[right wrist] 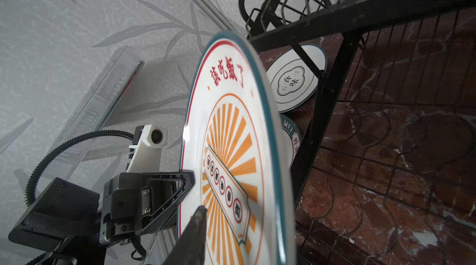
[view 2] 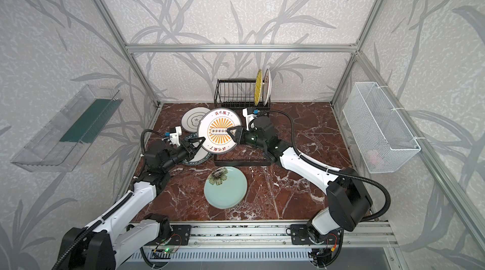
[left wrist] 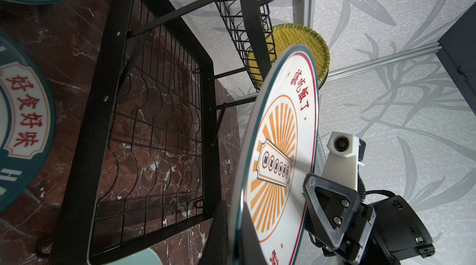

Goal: Load plates into a dish rack
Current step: Place the plate on the dish rack.

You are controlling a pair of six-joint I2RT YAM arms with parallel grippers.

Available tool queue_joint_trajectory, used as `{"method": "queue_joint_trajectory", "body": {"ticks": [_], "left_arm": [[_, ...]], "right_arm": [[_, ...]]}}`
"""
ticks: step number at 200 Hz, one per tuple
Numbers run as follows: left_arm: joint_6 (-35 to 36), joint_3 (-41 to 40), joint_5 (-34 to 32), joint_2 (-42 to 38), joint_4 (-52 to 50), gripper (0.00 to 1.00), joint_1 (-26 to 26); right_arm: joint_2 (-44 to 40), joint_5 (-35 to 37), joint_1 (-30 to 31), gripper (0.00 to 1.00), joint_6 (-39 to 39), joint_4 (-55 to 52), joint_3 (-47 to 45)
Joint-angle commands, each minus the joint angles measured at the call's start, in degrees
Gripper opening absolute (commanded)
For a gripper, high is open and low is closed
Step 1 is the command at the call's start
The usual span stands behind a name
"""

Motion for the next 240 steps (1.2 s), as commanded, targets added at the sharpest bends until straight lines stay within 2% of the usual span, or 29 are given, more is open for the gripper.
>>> {"method": "queue_joint_trajectory", "body": {"ticks": [1, 61, 101, 129, 162, 186, 224, 240], "left_arm": [[1.3, 0.4, 0.6, -2.1, 0.7, 0.0, 0.3], [2.1, 0.9, 0.5, -2.0, -0.1, 0.0, 0.3], [2.7, 1.7, 0.8, -1.5, -1.0, 0.0, 0.3], [2.8, 1.9, -0.5, -1.5, -1.7, 0.0, 0.3], [3.4, 2.6, -1.6, -1.6, -3.8, 0.22, 0.2], [4.7, 3.2, -2.4, -2.3, -6.5, 0.32, 0.2], [7.4, 4.2, -3.9, -4.1, -12.5, 0.59, 0.3], [9.6, 5.3, -4.6, -5.1, -16.9, 0.64, 0.3]], "right_arm": [[0.2, -1.4, 0.6, 0.32, 0.2, 1.8, 2.3], [0.6, -3.0, 0.7, 0.19, 1.6, 3.0, 3.0], [0.3, -3.2, 0.8, 0.03, 1.7, 2.8, 3.2], [0.0, -1.9, 0.8, 0.0, 0.8, 1.8, 3.4], [-0.6, 0.8, 0.8, 0.0, -1.8, -1.2, 4.8], [-1.7, 4.0, 0.7, 0.0, -3.7, -3.2, 5.7], [-2.8, 9.3, 0.8, 0.0, -10.0, -8.7, 9.9], [-3.2, 12.1, 0.6, 0.0, -12.7, -10.9, 12.3]]}}
